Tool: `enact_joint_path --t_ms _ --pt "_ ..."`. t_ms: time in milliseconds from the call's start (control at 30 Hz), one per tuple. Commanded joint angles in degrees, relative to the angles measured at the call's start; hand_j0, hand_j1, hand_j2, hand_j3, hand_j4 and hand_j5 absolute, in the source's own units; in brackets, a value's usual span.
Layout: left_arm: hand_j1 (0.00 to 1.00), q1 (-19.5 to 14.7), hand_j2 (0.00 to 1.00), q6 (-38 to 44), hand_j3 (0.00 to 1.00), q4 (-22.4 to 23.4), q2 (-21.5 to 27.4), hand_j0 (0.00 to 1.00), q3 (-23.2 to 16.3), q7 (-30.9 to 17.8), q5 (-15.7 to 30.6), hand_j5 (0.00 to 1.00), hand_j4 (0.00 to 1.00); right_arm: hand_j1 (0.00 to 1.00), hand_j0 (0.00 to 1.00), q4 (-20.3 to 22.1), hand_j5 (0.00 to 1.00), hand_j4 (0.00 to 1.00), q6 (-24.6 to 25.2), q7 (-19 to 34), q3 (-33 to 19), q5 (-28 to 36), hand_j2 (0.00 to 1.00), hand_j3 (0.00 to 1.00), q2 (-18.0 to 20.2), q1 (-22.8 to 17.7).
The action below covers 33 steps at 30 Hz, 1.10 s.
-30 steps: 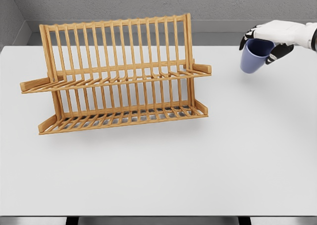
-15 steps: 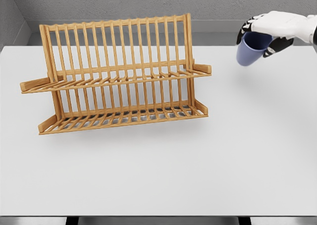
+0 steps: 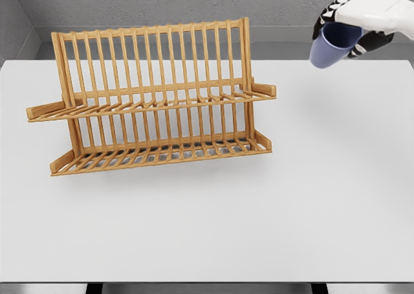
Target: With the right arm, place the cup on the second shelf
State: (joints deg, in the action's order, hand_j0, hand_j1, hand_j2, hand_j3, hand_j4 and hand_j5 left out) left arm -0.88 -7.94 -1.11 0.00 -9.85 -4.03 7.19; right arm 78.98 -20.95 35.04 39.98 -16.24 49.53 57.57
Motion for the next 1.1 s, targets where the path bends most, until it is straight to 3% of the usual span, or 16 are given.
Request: enact_joint_path --t_ms 0,167,400,1067 --pt "1.0 0.0 1.0 0.03 1.0 -0.03 0.0 1.0 0.01 -0.01 0.01 1.0 1.0 0.6 0.6 0.03 0.6 0.6 0.03 -0.04 -1.13 0.07 0.6 0.6 0.75 -0.09" --pt "1.0 0.0 1.0 0.03 1.0 -0.03 0.0 1.0 0.01 -0.01 0.01 1.0 1.0 0.6 0.6 2.05 0.6 0.6 0.03 -0.04 -1.92 0.16 0.6 0.6 0.83 -0.09" --pt "1.0 0.0 1.0 0.03 1.0 0.05 0.0 1.0 0.01 -0.01 0.01 1.0 1.0 0.6 0.6 8.38 0.6 0.6 0.12 -0.04 -1.92 0.16 0.6 0.6 0.84 -0.35" --pt "1.0 0.0 1.0 -0.05 1.0 -0.03 0.0 1.0 0.01 -0.01 0.01 1.0 1.0 0.6 0.6 18.58 0.6 0.6 -0.23 -0.04 -1.83 0.16 0.6 0.6 0.75 -0.79"
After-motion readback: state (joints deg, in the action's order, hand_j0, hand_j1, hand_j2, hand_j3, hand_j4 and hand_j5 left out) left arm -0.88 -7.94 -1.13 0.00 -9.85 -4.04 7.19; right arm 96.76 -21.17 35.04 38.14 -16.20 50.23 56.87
